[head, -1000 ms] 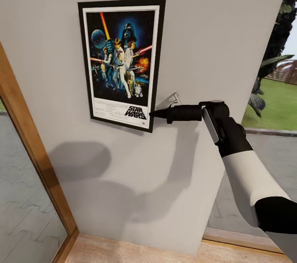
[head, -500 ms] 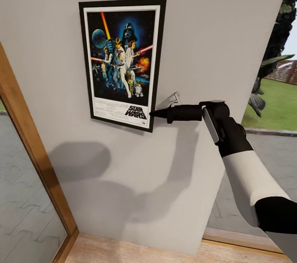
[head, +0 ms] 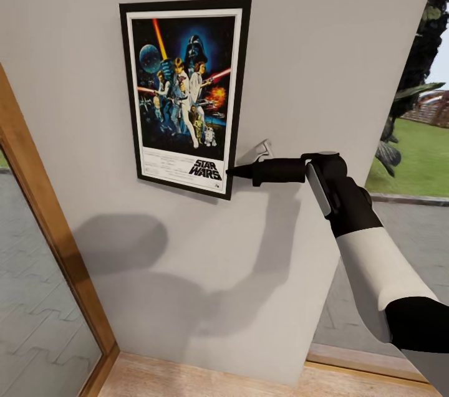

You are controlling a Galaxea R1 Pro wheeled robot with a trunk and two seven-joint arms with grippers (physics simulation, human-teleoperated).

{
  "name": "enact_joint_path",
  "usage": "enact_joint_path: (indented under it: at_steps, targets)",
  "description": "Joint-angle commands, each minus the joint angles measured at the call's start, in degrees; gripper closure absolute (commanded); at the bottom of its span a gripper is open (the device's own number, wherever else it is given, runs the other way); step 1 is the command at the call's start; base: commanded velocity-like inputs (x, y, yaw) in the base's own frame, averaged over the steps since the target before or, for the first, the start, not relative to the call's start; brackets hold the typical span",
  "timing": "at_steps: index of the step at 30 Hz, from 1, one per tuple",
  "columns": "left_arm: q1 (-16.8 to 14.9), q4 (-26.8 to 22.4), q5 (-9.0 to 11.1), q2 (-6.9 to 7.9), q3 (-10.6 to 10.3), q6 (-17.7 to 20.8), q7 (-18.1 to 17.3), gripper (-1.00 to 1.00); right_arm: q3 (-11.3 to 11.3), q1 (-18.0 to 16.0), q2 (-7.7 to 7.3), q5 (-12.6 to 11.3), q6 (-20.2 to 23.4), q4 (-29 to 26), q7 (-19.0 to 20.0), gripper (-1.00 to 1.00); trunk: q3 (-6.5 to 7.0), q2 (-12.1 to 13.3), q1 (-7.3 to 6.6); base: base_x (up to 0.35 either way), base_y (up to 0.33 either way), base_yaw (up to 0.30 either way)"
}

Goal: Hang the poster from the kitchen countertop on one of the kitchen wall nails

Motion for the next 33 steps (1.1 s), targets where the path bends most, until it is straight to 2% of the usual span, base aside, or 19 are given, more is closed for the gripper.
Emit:
enact_joint_path:
  at_steps: [1, 33]
  targets:
    - [-0.01, -0.02, 0.22, -0.01, 0.07, 0.0, -0.27, -1.0, 0.13, -0.06, -0.06, -0.64, 0.62, 0.02, -0.12, 1.0, -0.11, -0.12, 0.04, 0.0, 0.0, 0.0]
    - [-0.01, -0.03, 0.22, -0.01, 0.07, 0.0, -0.27, -1.0, 0.05, -0.06, -0.06, -0.59, 0.62, 0.34, -0.21, 1.0, -0.11, -0.12, 0.04, 0.0, 0.0, 0.0]
